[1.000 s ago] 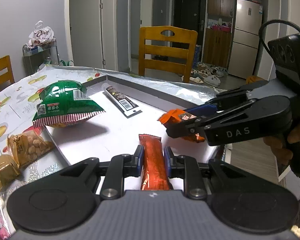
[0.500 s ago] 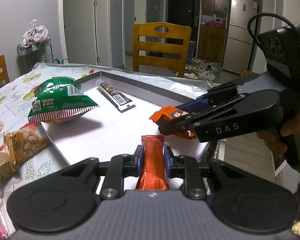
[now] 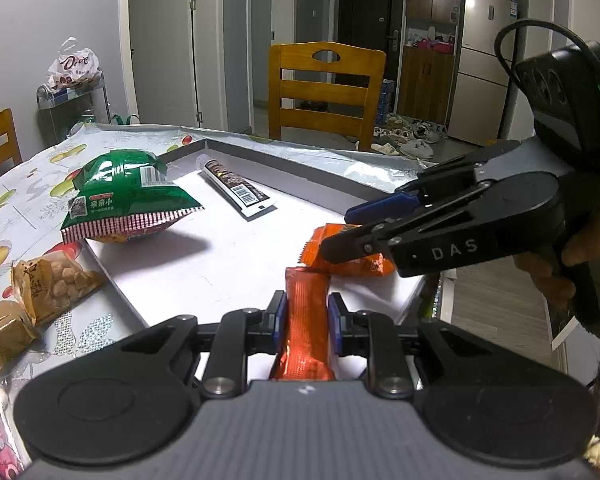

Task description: Organize snacks

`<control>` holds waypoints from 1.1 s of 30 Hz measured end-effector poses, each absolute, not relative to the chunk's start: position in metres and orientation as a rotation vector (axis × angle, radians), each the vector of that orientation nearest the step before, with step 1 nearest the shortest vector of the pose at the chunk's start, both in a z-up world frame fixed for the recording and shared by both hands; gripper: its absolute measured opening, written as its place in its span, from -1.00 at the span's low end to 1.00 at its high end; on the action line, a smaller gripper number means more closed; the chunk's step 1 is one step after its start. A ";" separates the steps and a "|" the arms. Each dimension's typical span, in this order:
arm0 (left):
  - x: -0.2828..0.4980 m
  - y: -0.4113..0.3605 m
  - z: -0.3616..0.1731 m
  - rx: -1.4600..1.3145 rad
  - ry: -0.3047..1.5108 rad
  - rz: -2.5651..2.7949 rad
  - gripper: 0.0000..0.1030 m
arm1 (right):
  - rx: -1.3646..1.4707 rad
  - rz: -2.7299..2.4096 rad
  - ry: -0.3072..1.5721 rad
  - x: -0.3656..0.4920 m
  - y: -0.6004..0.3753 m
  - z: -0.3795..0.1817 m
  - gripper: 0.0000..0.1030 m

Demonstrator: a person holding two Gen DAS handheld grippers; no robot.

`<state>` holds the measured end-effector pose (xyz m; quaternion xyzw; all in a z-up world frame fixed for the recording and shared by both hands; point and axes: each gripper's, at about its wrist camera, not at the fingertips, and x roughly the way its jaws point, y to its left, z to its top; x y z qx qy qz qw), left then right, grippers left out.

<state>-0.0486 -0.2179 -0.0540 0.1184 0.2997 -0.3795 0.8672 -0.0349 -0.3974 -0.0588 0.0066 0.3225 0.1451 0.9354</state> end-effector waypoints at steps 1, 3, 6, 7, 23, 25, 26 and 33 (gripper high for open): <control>-0.049 -0.218 -0.054 0.247 0.627 -0.794 -0.64 | 0.014 0.298 0.659 -0.035 -0.397 -0.059 -0.23; -0.049 -0.217 -0.054 0.246 0.628 -0.792 -0.64 | 0.012 0.297 0.659 -0.035 -0.397 -0.059 -0.23; -0.049 -0.216 -0.053 0.245 0.628 -0.788 -0.64 | 0.021 0.297 0.657 -0.035 -0.397 -0.058 -0.23; -0.049 -0.216 -0.053 0.244 0.630 -0.787 -0.64 | 0.021 0.297 0.658 -0.034 -0.397 -0.058 -0.23; -0.052 -0.207 -0.048 0.231 0.596 -0.756 0.46 | 0.053 0.299 0.624 -0.039 -0.394 -0.050 0.64; -0.053 -0.204 -0.047 0.224 0.586 -0.741 0.61 | 0.067 0.302 0.610 -0.039 -0.394 -0.048 0.88; -0.054 -0.202 -0.046 0.217 0.581 -0.736 0.64 | 0.070 0.301 0.604 -0.040 -0.394 -0.047 0.90; -0.059 -0.181 -0.033 0.201 0.531 -0.680 0.74 | 0.066 0.303 0.591 -0.039 -0.385 -0.042 0.99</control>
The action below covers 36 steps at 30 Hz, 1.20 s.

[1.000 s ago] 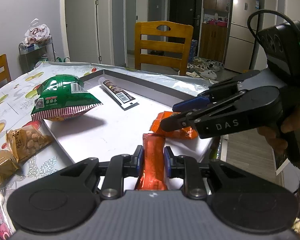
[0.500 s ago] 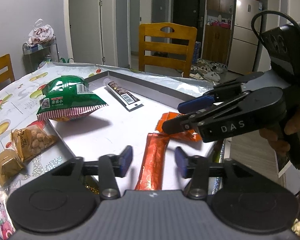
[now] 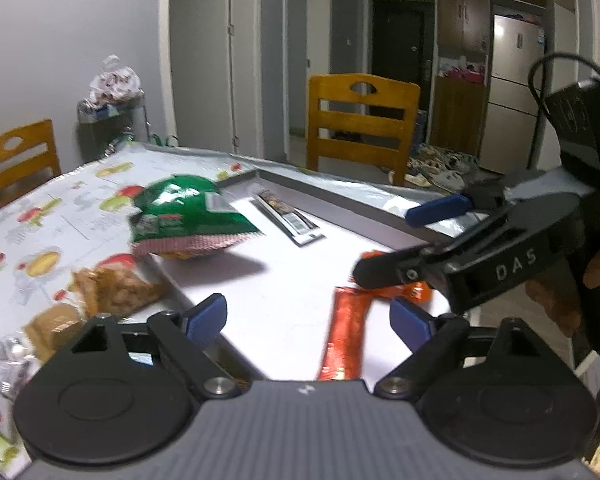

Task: Organize snacks
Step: 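Open the left tool to drop the bar while the right tool releases the TAGI packet, then grasp the clear pink candy stick with the left tool while the right tool grasps the brown-wrapped chocolate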

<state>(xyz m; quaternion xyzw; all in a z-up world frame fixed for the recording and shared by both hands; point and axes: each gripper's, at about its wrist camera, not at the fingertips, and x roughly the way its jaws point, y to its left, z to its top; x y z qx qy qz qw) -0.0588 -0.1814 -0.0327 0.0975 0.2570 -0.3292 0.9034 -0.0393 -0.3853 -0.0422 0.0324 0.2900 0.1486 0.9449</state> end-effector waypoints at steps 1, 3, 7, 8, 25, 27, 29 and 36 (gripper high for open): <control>-0.060 -0.176 -0.030 0.205 0.519 -0.669 0.76 | 0.067 0.303 0.589 -0.039 -0.384 -0.041 0.99; -0.062 -0.166 -0.024 0.210 0.498 -0.650 0.78 | 0.075 0.304 0.583 -0.038 -0.381 -0.039 0.99; -0.063 -0.143 -0.012 0.219 0.468 -0.599 0.80 | 0.094 0.305 0.568 -0.036 -0.374 -0.032 0.99; -0.063 -0.137 -0.009 0.218 0.460 -0.588 0.80 | 0.097 0.303 0.565 -0.036 -0.372 -0.030 1.00; -0.032 -0.044 0.002 0.163 0.422 -0.383 0.87 | 0.034 0.365 0.509 -0.036 -0.304 -0.001 1.00; -0.027 -0.031 -0.004 0.134 0.432 -0.356 0.87 | 0.014 0.371 0.508 -0.035 -0.294 0.000 1.00; -0.023 -0.020 -0.010 0.100 0.445 -0.338 0.87 | -0.005 0.375 0.511 -0.034 -0.285 0.001 1.00; -0.009 0.010 -0.023 0.028 0.498 -0.283 0.87 | -0.057 0.388 0.528 -0.028 -0.259 -0.003 1.00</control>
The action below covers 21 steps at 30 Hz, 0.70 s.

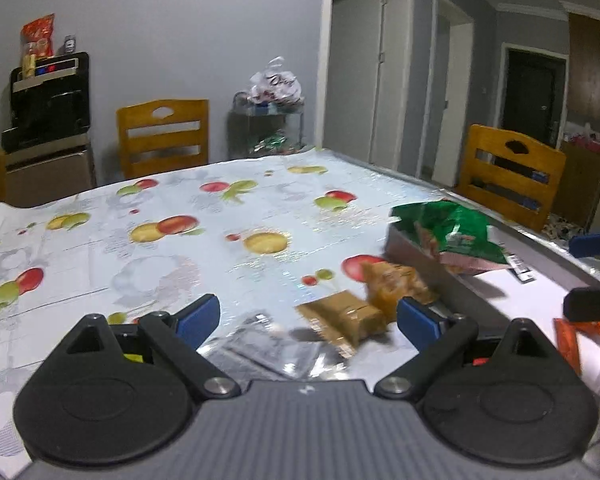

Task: Organize snacks
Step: 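Grasp the clear pink candy stick with the left tool while the right tool grasps the brown-wrapped chocolate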

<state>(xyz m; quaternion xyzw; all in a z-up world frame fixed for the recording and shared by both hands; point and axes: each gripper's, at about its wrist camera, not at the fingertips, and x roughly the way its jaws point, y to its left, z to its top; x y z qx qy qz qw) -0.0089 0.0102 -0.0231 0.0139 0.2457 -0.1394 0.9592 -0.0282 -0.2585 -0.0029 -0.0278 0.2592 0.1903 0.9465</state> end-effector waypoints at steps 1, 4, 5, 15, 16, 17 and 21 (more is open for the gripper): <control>-0.009 0.013 -0.023 0.033 0.500 -0.264 0.87 | -0.056 0.391 0.533 -0.027 -0.255 -0.004 1.00; -0.008 0.023 -0.023 0.014 0.515 -0.219 0.89 | -0.057 0.410 0.546 -0.024 -0.244 -0.008 1.00; -0.006 0.026 -0.024 0.006 0.527 -0.202 0.89 | -0.060 0.418 0.550 -0.023 -0.241 -0.009 1.00; 0.005 0.036 -0.032 -0.041 0.581 -0.143 0.89 | -0.163 0.551 0.600 -0.030 -0.205 -0.024 0.99; 0.004 0.034 -0.031 -0.044 0.579 -0.165 0.89 | -0.178 0.554 0.588 -0.031 -0.206 -0.023 0.99; 0.002 0.031 -0.031 -0.037 0.571 -0.189 0.89 | -0.188 0.555 0.579 -0.033 -0.208 -0.022 0.99; -0.003 0.018 -0.031 0.033 0.552 -0.218 0.89 | -0.204 0.569 0.624 -0.033 -0.211 -0.024 0.93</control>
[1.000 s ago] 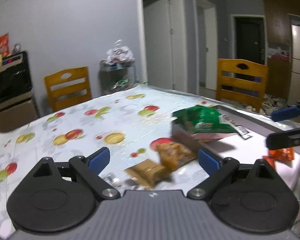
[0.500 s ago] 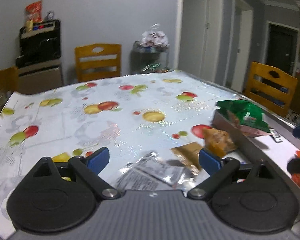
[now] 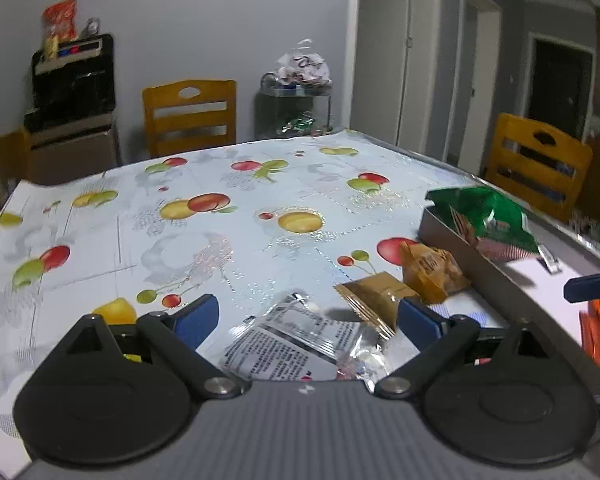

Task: Organize snacks
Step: 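Grasp the clear pink candy stick with the left tool while the right tool grasps the brown-wrapped chocolate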

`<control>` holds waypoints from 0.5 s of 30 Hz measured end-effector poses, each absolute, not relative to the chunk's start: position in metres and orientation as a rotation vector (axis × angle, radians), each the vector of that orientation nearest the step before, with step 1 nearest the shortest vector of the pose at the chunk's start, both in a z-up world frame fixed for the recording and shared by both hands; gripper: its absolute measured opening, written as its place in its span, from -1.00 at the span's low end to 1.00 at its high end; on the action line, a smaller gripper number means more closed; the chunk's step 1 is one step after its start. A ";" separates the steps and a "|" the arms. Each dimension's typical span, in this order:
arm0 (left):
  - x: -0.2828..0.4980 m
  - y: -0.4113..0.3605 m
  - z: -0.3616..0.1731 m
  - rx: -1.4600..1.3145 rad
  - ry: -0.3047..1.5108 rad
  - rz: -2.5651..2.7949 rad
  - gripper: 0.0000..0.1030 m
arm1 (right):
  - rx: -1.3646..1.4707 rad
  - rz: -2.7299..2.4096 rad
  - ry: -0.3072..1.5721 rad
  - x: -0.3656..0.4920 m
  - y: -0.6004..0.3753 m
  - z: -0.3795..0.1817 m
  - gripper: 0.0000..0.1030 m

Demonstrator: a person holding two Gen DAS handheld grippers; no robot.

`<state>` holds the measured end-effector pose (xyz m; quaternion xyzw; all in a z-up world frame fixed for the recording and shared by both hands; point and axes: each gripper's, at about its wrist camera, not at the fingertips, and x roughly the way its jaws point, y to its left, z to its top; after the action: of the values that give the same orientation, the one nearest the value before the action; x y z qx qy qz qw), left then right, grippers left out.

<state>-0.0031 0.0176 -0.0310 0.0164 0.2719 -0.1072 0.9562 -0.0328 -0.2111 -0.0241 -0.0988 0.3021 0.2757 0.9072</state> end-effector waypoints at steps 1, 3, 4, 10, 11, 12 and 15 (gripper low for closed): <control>-0.002 0.016 -0.032 0.034 0.560 -0.216 0.89 | -0.228 0.568 0.648 -0.032 -0.209 -0.027 0.84; -0.001 0.017 -0.034 0.024 0.571 -0.211 0.89 | -0.315 0.576 0.689 -0.033 -0.202 -0.032 0.65; -0.001 0.018 -0.033 0.017 0.572 -0.210 0.89 | -0.357 0.573 0.696 -0.033 -0.200 -0.033 0.53; -0.004 0.020 -0.030 0.014 0.552 -0.223 0.89 | -0.428 0.532 0.794 -0.009 -0.193 -0.039 0.08; -0.004 0.019 -0.030 0.015 0.553 -0.227 0.89 | -0.435 0.527 0.810 -0.005 -0.192 -0.041 0.06; -0.004 0.021 -0.029 0.014 0.553 -0.231 0.89 | -0.446 0.518 0.825 -0.002 -0.191 -0.043 0.00; -0.005 0.022 -0.028 0.007 0.557 -0.247 0.89 | -0.468 0.511 0.848 0.002 -0.187 -0.046 -0.12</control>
<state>-0.0048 0.0224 -0.0284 0.0033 0.2744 -0.1217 0.9539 0.0021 -0.1873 -0.0464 -0.2223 0.4032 0.2427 0.8538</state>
